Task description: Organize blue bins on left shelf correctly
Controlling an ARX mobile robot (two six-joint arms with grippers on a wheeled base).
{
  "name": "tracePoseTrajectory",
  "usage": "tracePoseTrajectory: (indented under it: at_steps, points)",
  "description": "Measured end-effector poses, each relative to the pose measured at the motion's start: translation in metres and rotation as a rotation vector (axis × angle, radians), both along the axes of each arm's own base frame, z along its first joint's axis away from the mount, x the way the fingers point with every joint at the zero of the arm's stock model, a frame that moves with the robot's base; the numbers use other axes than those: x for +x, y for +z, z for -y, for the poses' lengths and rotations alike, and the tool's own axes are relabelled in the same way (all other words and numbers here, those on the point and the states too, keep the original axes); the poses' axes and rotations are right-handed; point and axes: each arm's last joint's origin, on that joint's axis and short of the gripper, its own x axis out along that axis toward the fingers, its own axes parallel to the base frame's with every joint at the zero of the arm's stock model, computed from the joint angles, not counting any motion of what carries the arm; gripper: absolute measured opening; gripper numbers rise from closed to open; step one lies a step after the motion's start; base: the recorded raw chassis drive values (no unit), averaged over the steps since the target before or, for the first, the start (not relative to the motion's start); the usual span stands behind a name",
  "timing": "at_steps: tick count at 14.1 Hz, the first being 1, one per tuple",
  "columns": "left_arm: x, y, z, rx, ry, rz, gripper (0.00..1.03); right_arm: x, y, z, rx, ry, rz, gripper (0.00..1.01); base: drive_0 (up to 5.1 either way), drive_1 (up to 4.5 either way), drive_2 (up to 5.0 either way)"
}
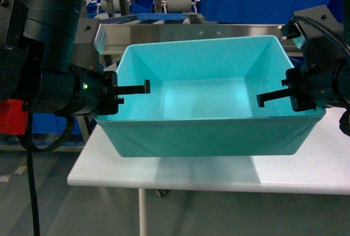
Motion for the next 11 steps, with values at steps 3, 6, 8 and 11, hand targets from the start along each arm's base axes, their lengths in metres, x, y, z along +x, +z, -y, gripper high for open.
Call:
tracePoseTrajectory:
  at_steps: [3,6,8,11]
  points:
    - [0.0001,0.0001,0.0000,0.000,0.000,0.002,0.02,0.0001,0.0003,-0.0003,0.000,0.002,0.003,0.03,0.0,0.00,0.0]
    - [0.0001,0.0001,0.0000,0.001,0.000,0.001,0.02,-0.0001,0.0000,-0.0003,-0.001,0.001,0.000,0.03,0.0,0.00,0.0]
    - [0.0000,0.0002,0.0000,0.001,0.001,0.001,0.02,-0.0001,0.0001,-0.0009,-0.001,0.003,0.002,0.03,0.0,0.00,0.0]
    - [0.0000,0.0002,0.0000,0.001,0.001,0.001,0.02,-0.0002,0.0001,-0.0011,-0.002,0.003,0.001,0.03,0.0,0.00,0.0]
